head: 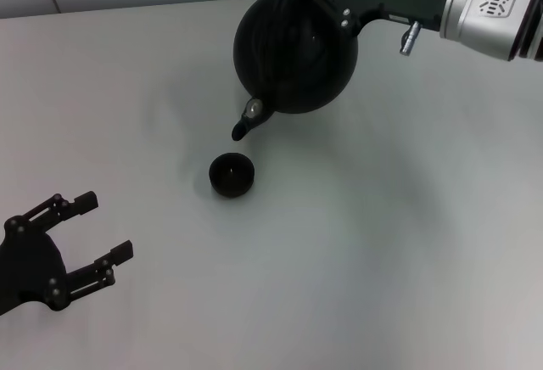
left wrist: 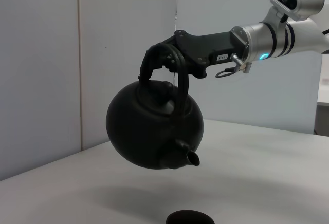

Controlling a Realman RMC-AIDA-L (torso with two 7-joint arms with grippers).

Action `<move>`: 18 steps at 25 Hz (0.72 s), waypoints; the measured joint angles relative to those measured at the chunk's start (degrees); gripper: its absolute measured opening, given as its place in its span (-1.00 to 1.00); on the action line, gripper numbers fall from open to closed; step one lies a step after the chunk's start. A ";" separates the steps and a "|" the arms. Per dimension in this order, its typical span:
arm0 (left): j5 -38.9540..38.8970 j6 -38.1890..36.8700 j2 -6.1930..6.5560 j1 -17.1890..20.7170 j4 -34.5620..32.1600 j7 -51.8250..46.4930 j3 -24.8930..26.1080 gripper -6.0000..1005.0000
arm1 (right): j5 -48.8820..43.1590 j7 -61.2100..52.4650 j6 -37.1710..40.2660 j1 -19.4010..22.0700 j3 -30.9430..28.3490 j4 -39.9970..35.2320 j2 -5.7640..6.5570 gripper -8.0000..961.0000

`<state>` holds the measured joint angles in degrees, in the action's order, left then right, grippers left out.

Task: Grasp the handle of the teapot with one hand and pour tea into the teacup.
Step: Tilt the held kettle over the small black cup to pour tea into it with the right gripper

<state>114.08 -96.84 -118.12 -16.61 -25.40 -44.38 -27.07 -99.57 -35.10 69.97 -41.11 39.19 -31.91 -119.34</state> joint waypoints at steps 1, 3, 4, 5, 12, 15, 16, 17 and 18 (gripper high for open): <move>0.00 0.00 0.00 0.00 0.00 0.00 0.00 0.61 | 0.00 0.00 0.00 0.00 0.00 0.00 0.00 -0.82; 0.00 0.00 0.00 0.00 0.00 0.00 0.00 0.61 | 0.00 0.90 -0.05 0.07 0.37 -0.26 -0.08 -0.82; 0.00 -0.01 0.00 -0.03 0.00 -0.01 0.00 0.61 | 0.00 1.39 -0.09 0.09 0.46 -0.32 -0.11 -0.82; 0.00 -0.01 0.00 -0.03 0.00 -0.01 0.00 0.61 | 0.00 2.16 -0.23 0.10 0.77 -0.36 -0.17 -0.82; 0.00 -0.12 0.00 -0.21 0.00 -0.03 0.00 0.61 | 0.00 4.73 -0.59 0.12 1.28 -0.62 -0.19 -0.82; 0.00 -0.11 0.00 -0.24 0.00 -0.06 0.00 0.61 | 0.00 5.27 -0.70 -0.01 1.78 -0.65 -0.19 -0.82; 0.00 -0.11 0.00 -0.24 0.00 -0.06 0.00 0.61 | 0.00 5.27 -0.70 -0.01 1.78 -0.65 -0.19 -0.82; 0.00 -0.09 0.00 -0.38 0.00 -0.09 0.00 0.61 | 0.00 5.74 -0.76 -0.04 1.92 -0.68 -0.19 -0.82; 0.00 -0.07 0.00 -0.50 0.00 -0.12 0.00 0.61 | 0.00 6.13 -0.85 -0.04 1.98 -0.70 -0.19 -0.82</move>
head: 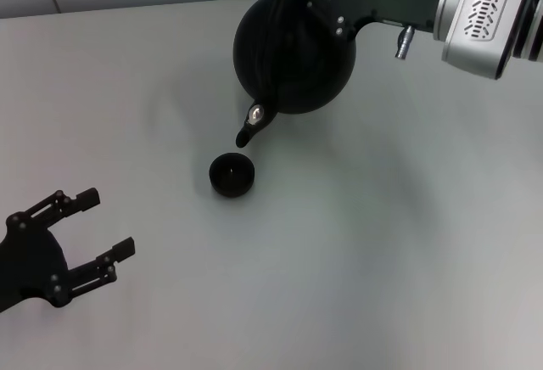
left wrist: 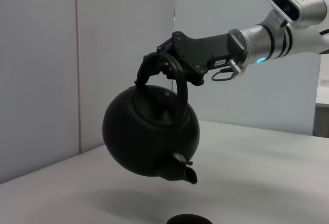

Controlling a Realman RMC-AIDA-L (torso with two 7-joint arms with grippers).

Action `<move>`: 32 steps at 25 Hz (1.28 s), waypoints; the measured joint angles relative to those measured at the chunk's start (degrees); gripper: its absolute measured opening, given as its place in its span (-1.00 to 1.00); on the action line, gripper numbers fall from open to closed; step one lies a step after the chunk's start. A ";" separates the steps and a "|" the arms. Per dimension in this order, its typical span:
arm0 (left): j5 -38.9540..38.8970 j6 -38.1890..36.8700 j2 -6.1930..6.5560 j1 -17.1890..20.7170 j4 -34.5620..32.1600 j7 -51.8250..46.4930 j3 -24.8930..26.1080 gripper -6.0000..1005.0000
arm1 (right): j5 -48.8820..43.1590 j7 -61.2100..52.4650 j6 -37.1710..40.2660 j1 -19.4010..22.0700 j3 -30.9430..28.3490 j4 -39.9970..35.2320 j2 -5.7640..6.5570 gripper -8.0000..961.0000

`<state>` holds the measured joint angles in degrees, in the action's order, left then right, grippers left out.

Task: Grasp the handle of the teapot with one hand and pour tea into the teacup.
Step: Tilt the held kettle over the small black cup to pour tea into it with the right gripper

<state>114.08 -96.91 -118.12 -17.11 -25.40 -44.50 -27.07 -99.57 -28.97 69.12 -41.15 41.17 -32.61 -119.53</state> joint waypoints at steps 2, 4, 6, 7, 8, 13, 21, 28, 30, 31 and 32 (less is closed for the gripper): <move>0.00 0.00 0.00 0.00 0.00 0.00 0.00 0.61 | 0.00 0.74 -0.57 -0.08 0.71 -0.01 0.00 -0.82; 0.00 0.01 0.00 -0.09 0.00 -0.03 0.00 0.61 | 0.00 0.87 -0.81 -0.11 0.99 -0.01 0.00 -0.82; 0.00 0.06 0.00 -0.27 0.00 -0.07 0.07 0.61 | 0.00 1.47 -1.11 -0.12 1.59 -0.01 0.00 -0.82; 0.00 0.06 0.00 -0.27 0.00 -0.07 0.07 0.61 | 0.00 2.12 -1.30 -0.13 2.00 -0.01 -0.03 -0.82; 0.00 0.07 0.00 -0.34 0.00 -0.07 0.28 0.61 | 0.00 2.12 -1.30 -0.13 2.00 -0.01 -0.03 -0.82; 0.00 0.07 0.00 -0.43 0.00 -0.07 0.50 0.61 | 0.29 2.53 -1.94 -0.21 3.13 0.00 -0.09 -0.82; 0.00 0.03 0.00 -0.46 0.00 -0.06 0.61 0.61 | 2.40 3.97 -2.83 -0.13 5.69 0.00 -0.09 -0.82; -0.11 0.04 0.00 -0.46 0.00 -0.06 0.62 0.61 | 3.09 4.15 -3.68 -0.13 7.21 -0.03 -0.09 -0.82; -0.11 0.05 0.00 -0.46 0.00 -0.06 0.62 0.61 | 3.10 4.17 -3.74 -0.12 7.29 -0.04 -0.09 -0.83; -0.11 0.06 0.00 -0.46 0.00 -0.06 0.61 0.61 | 3.10 4.19 -3.82 -0.10 7.33 -0.04 -0.09 -0.83; -0.12 0.07 0.00 -0.46 0.00 -0.06 0.61 0.61 | 3.12 4.20 -3.85 -0.07 7.34 -0.06 -0.09 -0.83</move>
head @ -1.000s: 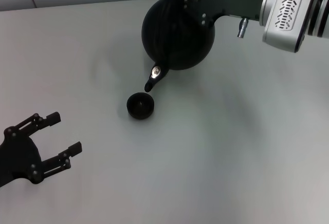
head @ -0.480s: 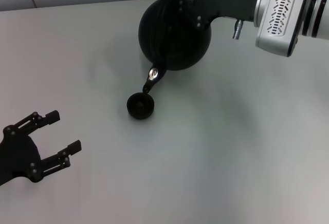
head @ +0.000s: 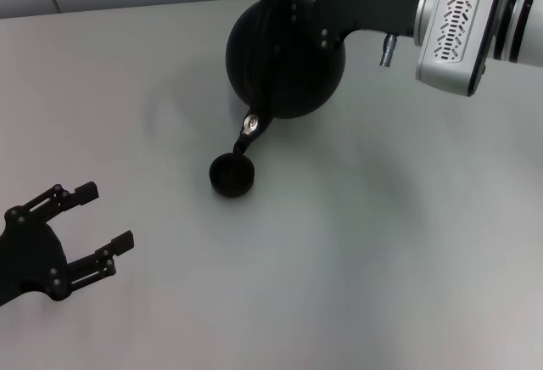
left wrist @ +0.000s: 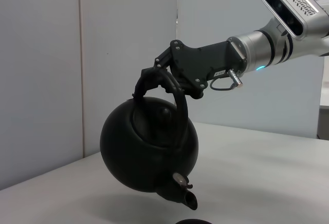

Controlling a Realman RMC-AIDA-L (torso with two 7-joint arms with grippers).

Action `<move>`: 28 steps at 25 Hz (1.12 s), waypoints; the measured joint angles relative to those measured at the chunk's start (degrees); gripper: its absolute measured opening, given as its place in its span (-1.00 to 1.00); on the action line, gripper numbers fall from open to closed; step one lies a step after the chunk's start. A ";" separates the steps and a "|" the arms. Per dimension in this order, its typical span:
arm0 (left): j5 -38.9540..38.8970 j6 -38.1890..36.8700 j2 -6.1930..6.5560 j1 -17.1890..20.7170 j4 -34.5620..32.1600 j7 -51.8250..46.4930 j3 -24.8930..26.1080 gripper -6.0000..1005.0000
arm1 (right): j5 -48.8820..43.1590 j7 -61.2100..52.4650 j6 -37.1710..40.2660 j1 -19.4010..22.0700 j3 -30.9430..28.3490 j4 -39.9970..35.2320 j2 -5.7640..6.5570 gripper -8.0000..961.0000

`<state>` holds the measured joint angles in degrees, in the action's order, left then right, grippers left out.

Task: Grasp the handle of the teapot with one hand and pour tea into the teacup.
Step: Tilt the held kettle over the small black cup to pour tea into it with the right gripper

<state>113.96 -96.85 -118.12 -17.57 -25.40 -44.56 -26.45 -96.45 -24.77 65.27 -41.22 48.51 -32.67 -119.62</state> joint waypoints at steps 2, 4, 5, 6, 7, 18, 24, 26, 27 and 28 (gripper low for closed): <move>0.00 0.00 0.00 0.00 0.00 0.00 0.00 0.61 | 0.00 0.00 0.00 0.00 0.00 -0.01 0.00 -0.83; 0.00 0.00 0.00 0.00 0.00 0.00 0.00 0.61 | 0.05 0.00 -0.01 0.05 0.01 -0.02 0.00 -0.83; 0.00 0.00 0.00 0.00 0.00 0.00 0.00 0.61 | 0.20 0.00 0.00 0.07 0.01 -0.03 0.00 -0.83; 0.00 -0.01 0.00 0.00 0.00 0.00 0.00 0.61 | 0.39 0.03 -0.01 0.12 0.01 -0.04 0.00 -0.83; 0.00 -0.01 0.00 0.00 0.00 0.00 0.01 0.61 | 0.57 0.14 -0.01 0.17 0.04 -0.03 0.00 -0.83; -0.46 -0.12 0.00 0.06 0.00 0.00 0.09 0.61 | 1.49 1.32 -0.57 0.53 2.70 -0.05 -0.09 -0.83; -0.54 -0.23 0.00 0.26 0.00 0.00 0.08 0.61 | 6.65 -1.83 -0.44 1.17 2.93 -0.19 0.10 -0.83; -0.56 -0.25 0.00 0.32 -0.02 0.00 0.09 0.61 | 7.21 -4.71 -0.33 1.65 2.93 -0.54 0.30 -0.83; -0.56 -0.27 0.00 0.34 -0.04 0.00 0.08 0.61 | 7.22 -5.57 -0.28 2.05 2.93 -0.86 0.32 -0.83; -0.57 -0.29 0.00 0.36 -0.04 0.00 0.08 0.61 | 7.22 -6.28 -0.27 2.45 2.93 -1.15 0.34 -0.83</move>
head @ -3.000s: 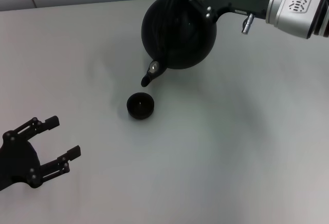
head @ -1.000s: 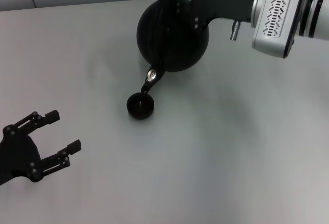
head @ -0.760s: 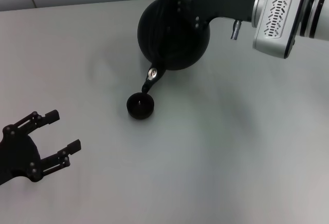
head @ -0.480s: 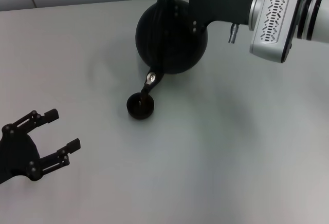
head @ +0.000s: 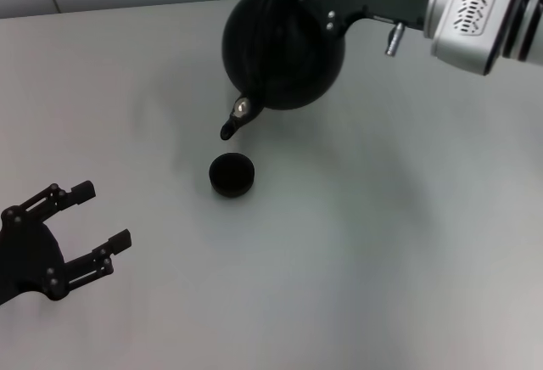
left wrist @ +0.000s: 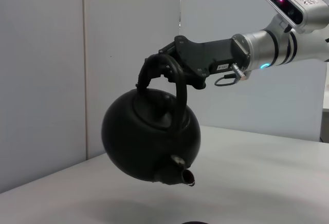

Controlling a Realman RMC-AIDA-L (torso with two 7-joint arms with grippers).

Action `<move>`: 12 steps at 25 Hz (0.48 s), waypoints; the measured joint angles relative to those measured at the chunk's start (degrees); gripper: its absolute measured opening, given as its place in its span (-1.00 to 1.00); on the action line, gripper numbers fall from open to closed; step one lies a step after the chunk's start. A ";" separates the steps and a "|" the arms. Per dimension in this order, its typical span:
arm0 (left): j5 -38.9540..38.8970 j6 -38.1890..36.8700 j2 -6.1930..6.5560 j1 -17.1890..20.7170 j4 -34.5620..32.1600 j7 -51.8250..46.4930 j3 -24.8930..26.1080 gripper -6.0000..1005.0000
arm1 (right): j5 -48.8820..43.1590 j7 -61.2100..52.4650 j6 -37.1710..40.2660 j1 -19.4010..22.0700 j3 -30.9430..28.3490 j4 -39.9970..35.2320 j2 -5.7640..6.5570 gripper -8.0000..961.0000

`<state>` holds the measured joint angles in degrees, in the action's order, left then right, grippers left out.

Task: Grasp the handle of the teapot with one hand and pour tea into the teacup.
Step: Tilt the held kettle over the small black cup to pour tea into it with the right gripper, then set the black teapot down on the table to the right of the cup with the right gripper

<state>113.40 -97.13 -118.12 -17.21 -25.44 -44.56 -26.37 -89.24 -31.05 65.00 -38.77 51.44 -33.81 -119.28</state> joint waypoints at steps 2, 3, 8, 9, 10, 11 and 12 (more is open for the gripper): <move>-0.01 -0.01 0.00 0.01 0.00 0.00 0.00 0.61 | 0.00 -3.73 0.03 1.42 -0.06 -0.72 -0.08 -0.83; -0.02 -0.03 0.00 0.01 -0.02 0.00 0.00 0.61 | 0.00 -3.73 0.03 1.42 -0.06 -0.72 -0.08 -0.83; -0.03 -0.17 0.00 -0.06 -0.14 0.00 0.00 0.61 | 0.74 -16.92 -0.48 2.90 -1.73 -0.68 0.01 -0.83; -0.03 -0.23 0.00 -0.11 -0.14 0.00 0.00 0.61 | 1.09 -19.60 -0.71 3.23 -2.53 -0.61 0.02 -0.83; -0.03 -0.30 0.00 -0.18 -0.14 0.00 0.01 0.61 | 1.42 -21.97 -0.79 3.55 -3.12 -0.59 0.03 -0.83; -0.03 -0.36 0.00 -0.21 -0.14 0.00 0.00 0.61 | 1.66 -24.03 -0.83 3.86 -3.55 -0.56 0.03 -0.83; -0.03 -0.40 0.04 -0.25 -0.14 0.01 -0.01 0.61 | 1.84 -27.09 -0.83 4.63 -3.83 -0.59 0.04 -0.83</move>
<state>113.37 -97.53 -118.07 -17.46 -25.58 -44.55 -26.38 -87.39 -58.15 64.17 -34.14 47.61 -34.41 -119.24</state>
